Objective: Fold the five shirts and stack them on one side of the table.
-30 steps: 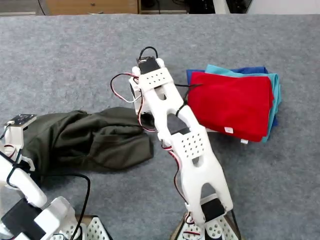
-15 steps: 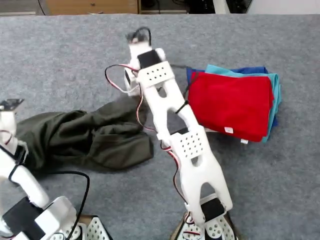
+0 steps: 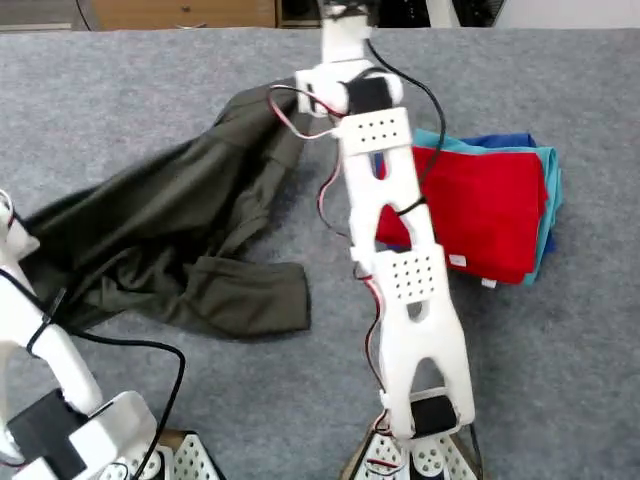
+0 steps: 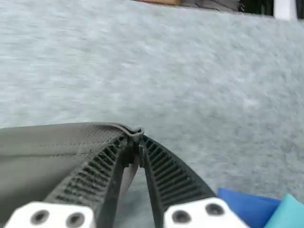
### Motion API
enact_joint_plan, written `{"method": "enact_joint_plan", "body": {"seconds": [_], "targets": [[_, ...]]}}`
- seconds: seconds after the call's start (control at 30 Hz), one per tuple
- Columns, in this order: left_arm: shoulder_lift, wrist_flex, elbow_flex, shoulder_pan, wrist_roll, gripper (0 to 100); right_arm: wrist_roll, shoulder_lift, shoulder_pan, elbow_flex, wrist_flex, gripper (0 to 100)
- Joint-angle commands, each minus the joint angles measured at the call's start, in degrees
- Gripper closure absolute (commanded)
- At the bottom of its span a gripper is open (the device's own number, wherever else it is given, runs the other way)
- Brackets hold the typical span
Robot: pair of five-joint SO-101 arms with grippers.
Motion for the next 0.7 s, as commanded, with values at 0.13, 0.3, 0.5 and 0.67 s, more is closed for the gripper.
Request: {"method": "enact_joint_plan", "body": {"seconds": [0.13, 0.3, 0.5, 0.67], "targets": [[10.77, 1.32, -15.21, 1.85, 15.03, 77, 1.85, 6.64, 2.07, -3.38, -8.35, 99.8], [22.2, 12.4, -30.77, 1.32, 15.3, 77, 3.16, 7.96, 1.36, -5.76, -6.95, 99.8], [36.0, 24.53, -53.19, 0.35, 23.74, 77, 3.34, 8.04, 1.36, -5.58, -7.03, 99.8], [49.36, 28.04, -69.98, 4.57, 30.68, 77, 3.43, 8.13, 0.75, -5.58, -7.21, 99.8]]}}
